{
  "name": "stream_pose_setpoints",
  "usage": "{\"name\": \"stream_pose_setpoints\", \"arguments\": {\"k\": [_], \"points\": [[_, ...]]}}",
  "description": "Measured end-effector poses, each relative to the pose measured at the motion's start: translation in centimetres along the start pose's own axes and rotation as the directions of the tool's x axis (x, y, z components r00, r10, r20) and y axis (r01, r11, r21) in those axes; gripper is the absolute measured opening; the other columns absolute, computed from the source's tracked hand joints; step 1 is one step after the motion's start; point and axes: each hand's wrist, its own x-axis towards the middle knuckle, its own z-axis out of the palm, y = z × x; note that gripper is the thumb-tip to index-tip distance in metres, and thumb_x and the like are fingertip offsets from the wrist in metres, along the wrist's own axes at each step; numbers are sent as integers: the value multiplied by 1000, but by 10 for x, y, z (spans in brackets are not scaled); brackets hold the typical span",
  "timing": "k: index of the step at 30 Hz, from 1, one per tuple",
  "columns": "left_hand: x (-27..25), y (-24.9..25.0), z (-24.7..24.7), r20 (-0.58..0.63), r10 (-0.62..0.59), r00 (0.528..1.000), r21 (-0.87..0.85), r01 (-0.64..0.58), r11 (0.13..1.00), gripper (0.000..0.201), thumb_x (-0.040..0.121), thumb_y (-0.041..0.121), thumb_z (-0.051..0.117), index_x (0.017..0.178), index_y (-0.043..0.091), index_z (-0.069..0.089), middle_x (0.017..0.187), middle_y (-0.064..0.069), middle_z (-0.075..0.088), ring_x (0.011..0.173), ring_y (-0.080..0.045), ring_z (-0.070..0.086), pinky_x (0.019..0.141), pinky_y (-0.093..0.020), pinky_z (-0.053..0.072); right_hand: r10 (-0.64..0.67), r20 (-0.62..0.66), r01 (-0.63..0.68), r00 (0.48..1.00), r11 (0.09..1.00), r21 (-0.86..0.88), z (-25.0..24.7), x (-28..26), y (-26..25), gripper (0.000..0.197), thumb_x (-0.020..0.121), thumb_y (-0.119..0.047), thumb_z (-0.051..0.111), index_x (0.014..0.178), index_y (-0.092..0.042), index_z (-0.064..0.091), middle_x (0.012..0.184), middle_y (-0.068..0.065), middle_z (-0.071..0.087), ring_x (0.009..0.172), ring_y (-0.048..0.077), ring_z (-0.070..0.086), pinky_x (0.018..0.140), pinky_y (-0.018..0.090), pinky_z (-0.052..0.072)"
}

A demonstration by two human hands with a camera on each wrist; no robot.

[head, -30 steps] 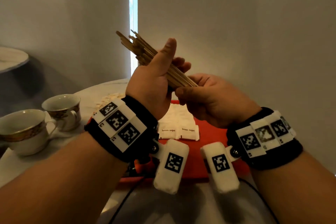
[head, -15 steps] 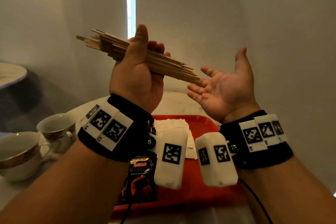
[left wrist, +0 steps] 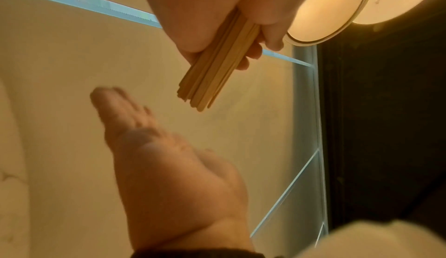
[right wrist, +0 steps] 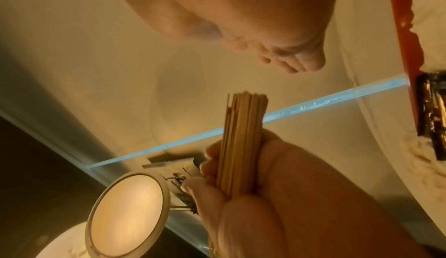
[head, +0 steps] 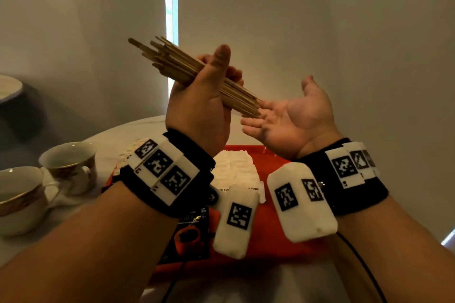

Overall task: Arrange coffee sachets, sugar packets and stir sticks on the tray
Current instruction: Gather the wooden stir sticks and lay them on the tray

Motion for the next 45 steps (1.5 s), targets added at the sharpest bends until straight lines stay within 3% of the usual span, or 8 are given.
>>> {"name": "stream_pose_setpoints", "arguments": {"k": [5,16,24,26,29,33,41,45], "points": [[-10,-14,2,-14,-80,997,63,80,995,15,92,22,70,85,16,57,70,1,67,79,-17,69,73,-36,57,58,205,-53,977,998,-28,8,-5,15,109,84,-86,29,135,7,53,146,24,51,143,38,40,122,50,23],[-15,-17,9,-60,-86,995,17,87,996,21,93,17,68,75,17,58,64,-2,65,73,-18,68,72,-36,57,23,215,-38,976,997,67,9,-10,16,104,85,-85,30,137,2,55,141,24,56,131,41,53,118,53,33],[0,-3,-9,-34,-137,990,322,141,936,17,90,24,73,85,15,59,67,1,61,70,-21,63,75,-45,58,-91,70,104,993,972,-211,1,-16,-6,98,89,-81,28,151,-5,36,152,33,37,143,48,33,118,65,20],[0,3,-12,5,-315,949,463,277,842,19,88,25,74,90,13,59,68,0,61,69,-20,61,73,-41,57,-325,-2,294,946,858,-421,0,-29,-23,85,89,-76,37,141,-10,50,143,25,51,132,39,51,106,54,42],[-10,4,-12,44,-545,837,731,345,589,24,87,28,73,98,10,61,76,-4,63,71,-20,63,67,-35,57,-541,86,350,837,408,-843,0,-50,-36,70,79,-78,51,114,-20,66,92,1,69,79,14,61,69,33,46],[-25,-9,-6,81,-670,738,902,232,364,26,87,32,74,96,9,67,72,-4,70,72,-24,70,77,-43,62,-392,207,237,896,28,-971,4,-59,-25,56,71,-75,61,96,-25,68,67,-9,62,51,-2,52,57,22,43],[-28,-1,5,55,-578,814,973,87,214,19,92,35,68,88,17,61,67,-1,63,52,-9,60,50,-20,49,-384,263,266,885,-47,-963,3,-57,-24,27,89,-54,64,90,-27,68,70,-12,67,55,-6,55,61,23,43],[-26,15,9,154,-310,938,984,-118,133,13,94,33,66,95,29,54,75,5,59,58,-5,58,46,-13,41,-626,231,363,745,89,-927,9,-58,-28,59,89,-79,34,106,-31,63,92,-10,69,86,0,64,79,32,51]]}}
